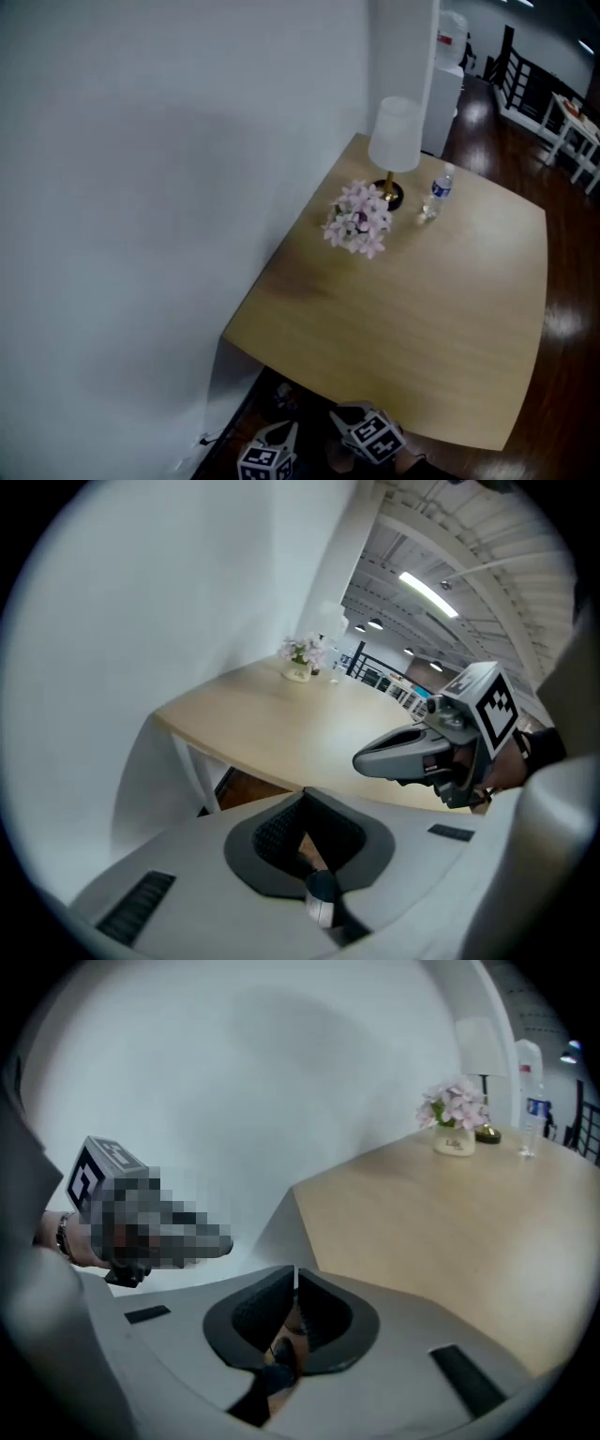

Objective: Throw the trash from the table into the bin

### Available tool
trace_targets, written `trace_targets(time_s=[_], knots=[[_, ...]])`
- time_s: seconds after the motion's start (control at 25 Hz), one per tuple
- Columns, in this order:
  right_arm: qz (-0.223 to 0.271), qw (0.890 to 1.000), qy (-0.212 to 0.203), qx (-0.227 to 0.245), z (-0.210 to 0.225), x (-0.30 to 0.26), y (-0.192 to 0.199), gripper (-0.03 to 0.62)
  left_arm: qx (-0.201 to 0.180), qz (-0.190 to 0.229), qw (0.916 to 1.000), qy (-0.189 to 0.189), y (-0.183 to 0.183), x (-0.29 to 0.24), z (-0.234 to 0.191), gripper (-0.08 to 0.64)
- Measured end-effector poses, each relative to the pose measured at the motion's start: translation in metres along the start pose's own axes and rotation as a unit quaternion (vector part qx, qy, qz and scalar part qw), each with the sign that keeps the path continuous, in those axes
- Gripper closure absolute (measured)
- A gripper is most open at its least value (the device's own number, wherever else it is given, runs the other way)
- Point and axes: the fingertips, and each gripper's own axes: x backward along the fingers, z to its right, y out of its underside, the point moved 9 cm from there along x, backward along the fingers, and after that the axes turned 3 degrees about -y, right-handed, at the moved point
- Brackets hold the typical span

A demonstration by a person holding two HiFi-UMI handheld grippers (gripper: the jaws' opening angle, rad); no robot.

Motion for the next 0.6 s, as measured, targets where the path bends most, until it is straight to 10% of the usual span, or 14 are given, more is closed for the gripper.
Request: trace_targets(time_s=[0.36,0.6], knots=[[0.082,0.985,0.114,-0.101,0.100,0.150,0.055,0.592,-0.118,-0.013,0.9875,0.104,-0.073,-0.079,0.143,0.557],[0.165,0.930,0.254,-0.207,0.139,0.237,0.127,0.592,-0.217,-0.032,0.9640,0.150,-0.104,-0.123,0.216,0.557]])
